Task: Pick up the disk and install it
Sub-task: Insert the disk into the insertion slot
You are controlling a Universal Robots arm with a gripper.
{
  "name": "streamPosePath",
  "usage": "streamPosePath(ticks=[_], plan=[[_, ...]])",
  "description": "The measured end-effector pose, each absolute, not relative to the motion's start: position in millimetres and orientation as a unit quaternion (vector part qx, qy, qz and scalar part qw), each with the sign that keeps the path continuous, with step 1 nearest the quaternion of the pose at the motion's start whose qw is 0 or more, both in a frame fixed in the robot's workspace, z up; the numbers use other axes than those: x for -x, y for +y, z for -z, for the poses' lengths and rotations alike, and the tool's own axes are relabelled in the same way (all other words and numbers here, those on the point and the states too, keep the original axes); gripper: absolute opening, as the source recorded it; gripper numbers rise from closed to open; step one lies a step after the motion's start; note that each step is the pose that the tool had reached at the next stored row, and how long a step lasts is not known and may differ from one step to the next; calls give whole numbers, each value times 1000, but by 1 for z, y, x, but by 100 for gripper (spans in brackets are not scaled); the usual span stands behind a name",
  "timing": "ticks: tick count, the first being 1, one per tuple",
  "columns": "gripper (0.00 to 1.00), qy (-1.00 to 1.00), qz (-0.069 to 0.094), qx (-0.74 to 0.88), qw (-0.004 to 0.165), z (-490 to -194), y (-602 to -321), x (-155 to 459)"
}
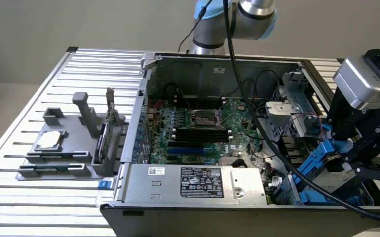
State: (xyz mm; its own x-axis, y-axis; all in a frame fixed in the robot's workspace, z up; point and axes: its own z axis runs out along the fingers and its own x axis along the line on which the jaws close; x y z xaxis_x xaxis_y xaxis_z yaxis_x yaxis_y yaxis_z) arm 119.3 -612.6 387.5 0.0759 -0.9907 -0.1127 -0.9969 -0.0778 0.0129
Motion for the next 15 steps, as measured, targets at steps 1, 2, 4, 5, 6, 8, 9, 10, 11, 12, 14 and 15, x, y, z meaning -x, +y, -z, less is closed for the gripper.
streamPosePath(ticks=[1,2,4,5,6,8,9,10,11,12,14,15], plan=[[32,678,-46,733,34,-388,-613,-119],[32,678,-46,733,34,-388,-613,-119],[32,678,-46,733,34,-388,-613,-119],[32,678,-46,733,34,-388,-613,-119],[32,678,-46,733,34,-388,-613,-119],[32,678,-46,733,34,-388,-613,-119],[32,678,-46,733,34,-388,-613,-119],[32,678,-46,733,34,-388,-613,-119],[32,678,-46,733,34,-388,-613,-119],[32,678,-46,733,34,-388,-613,-119],[32,678,-46,733,34,-388,-613,-119],[32,678,-46,733,34,-388,-613,-119]])
